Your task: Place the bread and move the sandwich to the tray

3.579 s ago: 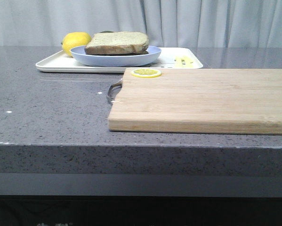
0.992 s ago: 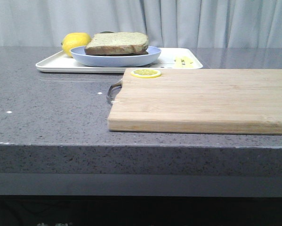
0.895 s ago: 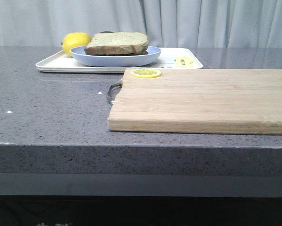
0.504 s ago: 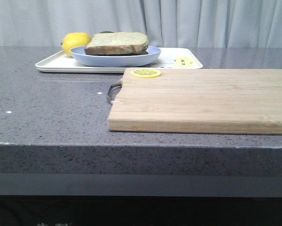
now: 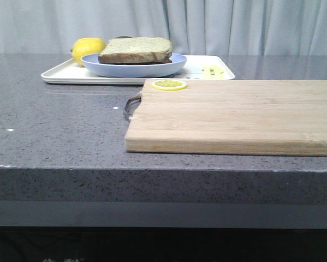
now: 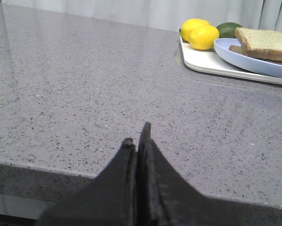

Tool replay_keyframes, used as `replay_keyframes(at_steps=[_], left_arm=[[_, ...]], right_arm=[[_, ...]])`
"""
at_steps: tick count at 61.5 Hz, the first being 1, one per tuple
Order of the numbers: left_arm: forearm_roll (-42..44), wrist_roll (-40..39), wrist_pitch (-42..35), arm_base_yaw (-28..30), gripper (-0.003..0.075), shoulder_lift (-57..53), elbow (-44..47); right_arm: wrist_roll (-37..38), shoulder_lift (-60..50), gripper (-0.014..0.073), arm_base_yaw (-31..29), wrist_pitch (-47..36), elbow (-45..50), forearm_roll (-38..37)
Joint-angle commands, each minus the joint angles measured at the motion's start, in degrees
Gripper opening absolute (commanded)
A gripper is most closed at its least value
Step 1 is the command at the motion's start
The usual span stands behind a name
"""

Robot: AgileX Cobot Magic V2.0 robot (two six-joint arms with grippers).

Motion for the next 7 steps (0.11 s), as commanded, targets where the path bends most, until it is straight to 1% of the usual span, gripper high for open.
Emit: replay_keyframes(at_steps=[1, 7], left_arm=[[-0.4, -0.15, -4.88, 0.02, -0.0019, -1.33, 0.72], [-0.4, -0.15, -4.88, 0.02, -0.0019, -1.33, 0.72]], right_arm=[[-0.39, -1.17, -0.0061, -0.04, -4.24, -0.19, 0.19], [-0.39, -1.17, -0.0061, -0.04, -4.24, -0.19, 0.19]])
